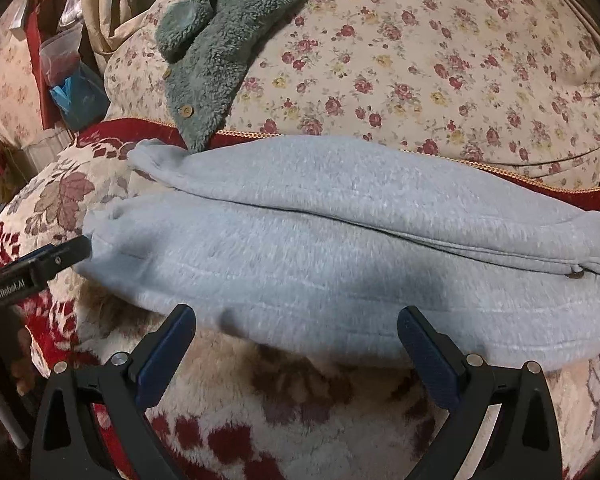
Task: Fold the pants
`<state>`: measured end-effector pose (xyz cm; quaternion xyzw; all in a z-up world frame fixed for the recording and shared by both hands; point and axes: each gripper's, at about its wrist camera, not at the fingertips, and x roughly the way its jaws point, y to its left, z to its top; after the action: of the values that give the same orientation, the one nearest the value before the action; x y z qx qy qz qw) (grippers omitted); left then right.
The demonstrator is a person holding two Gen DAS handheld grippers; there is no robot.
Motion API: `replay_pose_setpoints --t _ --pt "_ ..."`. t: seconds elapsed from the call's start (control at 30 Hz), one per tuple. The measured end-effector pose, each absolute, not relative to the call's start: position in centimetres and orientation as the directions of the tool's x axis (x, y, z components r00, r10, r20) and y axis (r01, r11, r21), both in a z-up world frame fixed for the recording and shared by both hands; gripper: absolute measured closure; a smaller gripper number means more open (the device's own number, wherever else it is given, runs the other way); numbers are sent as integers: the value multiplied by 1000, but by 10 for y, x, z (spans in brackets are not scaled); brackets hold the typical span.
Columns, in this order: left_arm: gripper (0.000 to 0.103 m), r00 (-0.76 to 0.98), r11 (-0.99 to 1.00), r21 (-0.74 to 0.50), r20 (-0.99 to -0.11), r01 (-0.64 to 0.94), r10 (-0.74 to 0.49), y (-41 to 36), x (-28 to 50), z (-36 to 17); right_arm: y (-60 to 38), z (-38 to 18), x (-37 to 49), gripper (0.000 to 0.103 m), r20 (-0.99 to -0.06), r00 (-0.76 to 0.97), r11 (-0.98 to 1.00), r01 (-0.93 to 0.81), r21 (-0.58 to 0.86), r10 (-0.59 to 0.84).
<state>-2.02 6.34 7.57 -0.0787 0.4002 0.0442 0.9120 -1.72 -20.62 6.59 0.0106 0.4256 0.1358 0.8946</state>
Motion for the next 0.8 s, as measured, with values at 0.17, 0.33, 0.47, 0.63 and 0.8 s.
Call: replay_pose_setpoints --t 0.17,0.33,0.47,0.63,0.8 --pt "0 665 983 -97 -746 -159 34 71 -11 69 -204 60 -5 0 -769 589 963 -238 127 247" --pt "0 647 969 -143 -763 -199 21 93 1 63 -196 56 5 0 -779 574 959 -257 121 252" --pt "0 643 958 -171 -766 -232 19 111 12 64 -190 52 13 1 -785 561 956 -262 134 264" --pt "0 653 944 -199 -757 -262 22 133 34 69 -181 47 21 0 -791 552 953 -275 128 265" --pt "0 657 927 -233 -754 -295 19 153 70 75 -177 45 31 1 -794 546 951 -281 127 267"
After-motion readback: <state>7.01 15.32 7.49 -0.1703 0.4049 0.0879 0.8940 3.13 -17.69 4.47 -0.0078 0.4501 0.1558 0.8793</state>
